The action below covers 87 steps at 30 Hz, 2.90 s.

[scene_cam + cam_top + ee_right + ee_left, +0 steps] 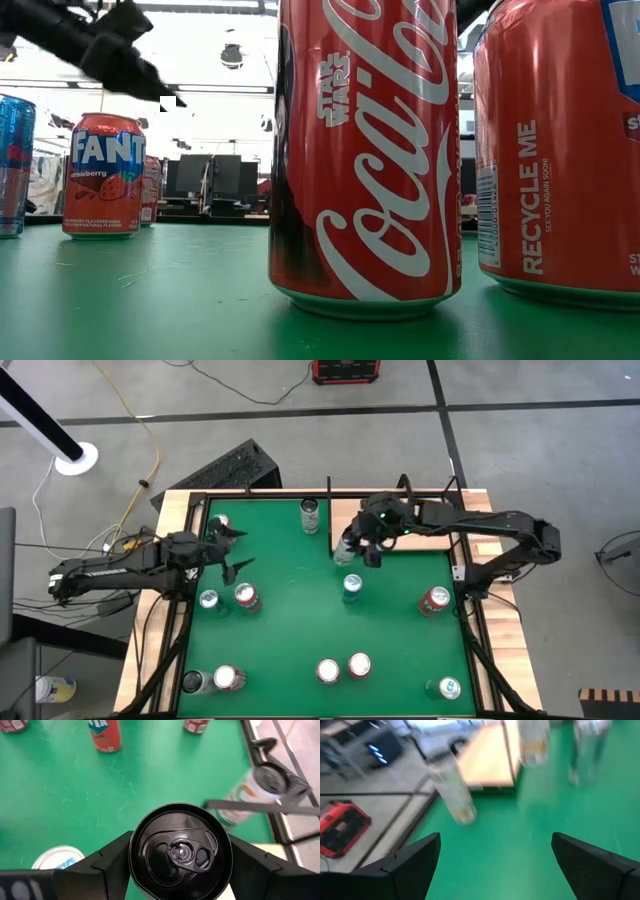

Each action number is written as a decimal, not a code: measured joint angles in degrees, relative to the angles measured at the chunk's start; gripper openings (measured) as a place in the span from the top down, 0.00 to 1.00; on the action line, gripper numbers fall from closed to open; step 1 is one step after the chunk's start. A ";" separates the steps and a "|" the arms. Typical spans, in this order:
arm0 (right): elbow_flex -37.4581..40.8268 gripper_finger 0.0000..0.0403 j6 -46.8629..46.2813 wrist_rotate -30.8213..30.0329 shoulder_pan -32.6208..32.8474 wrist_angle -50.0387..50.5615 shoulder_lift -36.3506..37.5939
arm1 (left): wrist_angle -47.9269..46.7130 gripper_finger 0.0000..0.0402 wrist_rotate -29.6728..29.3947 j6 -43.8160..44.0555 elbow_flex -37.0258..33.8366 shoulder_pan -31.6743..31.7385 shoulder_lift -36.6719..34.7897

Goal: Sort soda cans
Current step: Put the middle white soda can on the shelf, then put the top right blue soda can on the shelf

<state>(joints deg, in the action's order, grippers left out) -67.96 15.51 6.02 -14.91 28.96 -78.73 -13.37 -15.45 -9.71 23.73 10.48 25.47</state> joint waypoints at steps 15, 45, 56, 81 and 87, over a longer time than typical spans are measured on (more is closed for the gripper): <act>-2.83 0.30 5.92 0.04 -14.59 1.15 -1.75 | -3.00 0.08 -0.26 12.07 5.55 0.00 0.04; -28.63 0.30 11.96 8.10 -24.75 11.15 -25.58 | -4.30 0.08 1.08 11.76 5.55 0.02 0.04; -27.31 0.30 12.49 9.14 -25.78 8.56 -26.04 | -4.28 0.08 1.08 11.82 5.55 0.01 0.04; -27.34 0.04 12.98 7.80 -26.21 8.51 -27.72 | -4.28 0.08 1.08 11.71 5.55 0.02 0.04; -27.32 0.10 13.07 6.09 -26.21 9.17 -25.44 | -4.26 0.08 1.10 11.69 5.55 0.02 0.04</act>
<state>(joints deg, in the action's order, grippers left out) -95.29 28.58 12.11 -41.12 38.13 -104.17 -17.63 -14.35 1.98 29.28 10.50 25.52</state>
